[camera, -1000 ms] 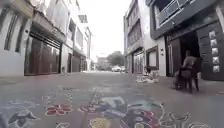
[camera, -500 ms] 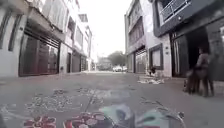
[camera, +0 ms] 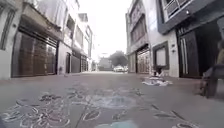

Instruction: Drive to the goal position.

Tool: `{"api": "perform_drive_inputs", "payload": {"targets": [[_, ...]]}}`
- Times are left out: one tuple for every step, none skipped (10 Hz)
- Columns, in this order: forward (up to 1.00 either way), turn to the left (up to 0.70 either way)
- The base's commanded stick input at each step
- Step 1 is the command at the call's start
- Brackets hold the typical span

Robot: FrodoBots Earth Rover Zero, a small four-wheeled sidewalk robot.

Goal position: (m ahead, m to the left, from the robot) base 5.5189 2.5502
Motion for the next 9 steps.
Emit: {"api": "perform_drive_inputs", "payload": {"targets": [[1.00, 0.06], [1.00, 0.06], [1.00, 0.06], [1.00, 0.06], [1.00, 0.06], [1.00, 0.06], [1.00, 0.06], [1.00, 0.06], [1.00, 0.06]]}}
